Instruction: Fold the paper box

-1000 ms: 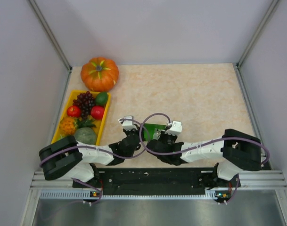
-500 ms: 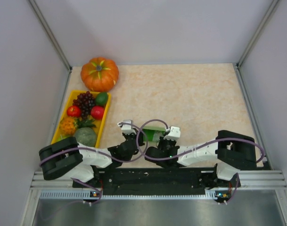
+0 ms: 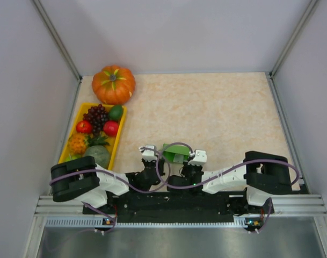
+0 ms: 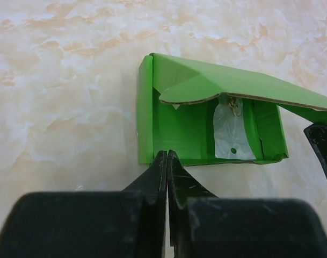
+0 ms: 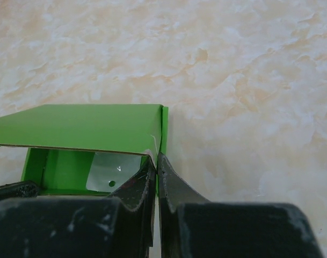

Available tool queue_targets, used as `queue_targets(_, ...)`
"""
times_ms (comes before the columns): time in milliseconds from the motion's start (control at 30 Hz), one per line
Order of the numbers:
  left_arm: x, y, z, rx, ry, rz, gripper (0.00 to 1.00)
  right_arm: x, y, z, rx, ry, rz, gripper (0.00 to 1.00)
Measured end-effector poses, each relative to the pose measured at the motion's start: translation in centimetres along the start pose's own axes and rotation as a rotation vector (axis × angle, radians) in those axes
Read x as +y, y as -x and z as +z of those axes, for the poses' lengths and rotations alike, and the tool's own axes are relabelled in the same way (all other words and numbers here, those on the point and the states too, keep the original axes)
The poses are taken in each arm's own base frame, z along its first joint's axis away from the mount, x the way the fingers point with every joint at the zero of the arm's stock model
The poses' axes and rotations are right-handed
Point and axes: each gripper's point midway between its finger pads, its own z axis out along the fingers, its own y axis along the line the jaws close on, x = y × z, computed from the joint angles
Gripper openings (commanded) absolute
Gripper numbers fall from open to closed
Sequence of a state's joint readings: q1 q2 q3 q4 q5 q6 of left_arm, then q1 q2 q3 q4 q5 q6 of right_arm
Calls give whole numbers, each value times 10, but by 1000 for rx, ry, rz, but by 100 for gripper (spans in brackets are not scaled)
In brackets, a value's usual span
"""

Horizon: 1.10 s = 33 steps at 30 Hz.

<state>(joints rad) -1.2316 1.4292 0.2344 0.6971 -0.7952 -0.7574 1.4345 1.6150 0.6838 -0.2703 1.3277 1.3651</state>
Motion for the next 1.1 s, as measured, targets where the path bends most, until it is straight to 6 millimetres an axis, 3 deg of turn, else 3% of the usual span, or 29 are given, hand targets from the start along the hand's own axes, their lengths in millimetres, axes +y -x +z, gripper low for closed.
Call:
queue_targets(67, -1, -1, -1, 3, -5, 1, 0, -2, -1, -1, -1, 0, 0, 0)
queue_targets(233, -6, 2, -13, 32, -75, -6, 31, -5, 1, 0, -13, -7, -15, 0)
queue_targets(400, 2, 9, -37, 30, -171, -53, 47, -8, 3, 0, -23, -13, -31, 0)
queue_targets(467, 0, 18, -44, 19, -207, -85, 53, -9, 3, 0, -26, -15, -36, 0)
queue_targets(567, -5, 37, -51, 1, -246, -144, 55, -9, 4, 0, -29, -16, -40, 0)
queue_targets(700, 12, 70, -46, -14, -190, -240, 62, -10, 4, 1, -33, -18, -49, 0)
queue_targets(800, 22, 96, -38, 0, -132, -275, 63, -11, 4, 1, -34, -19, -54, 0)
queue_targets(867, 16, 113, -29, 36, -120, -278, 57, -11, 4, 1, -34, -19, -59, 0)
queue_targets(933, 3, 132, -14, 82, -121, -273, 41, -11, 4, 1, -34, -19, -62, 0)
queue_targets(1033, -26, 146, 13, 158, -193, -252, 31, -11, 4, 1, -35, -20, -71, 0)
queue_targets(1100, -49, 142, 24, 222, -287, -233, 28, -11, 4, 1, -36, -20, -76, 0)
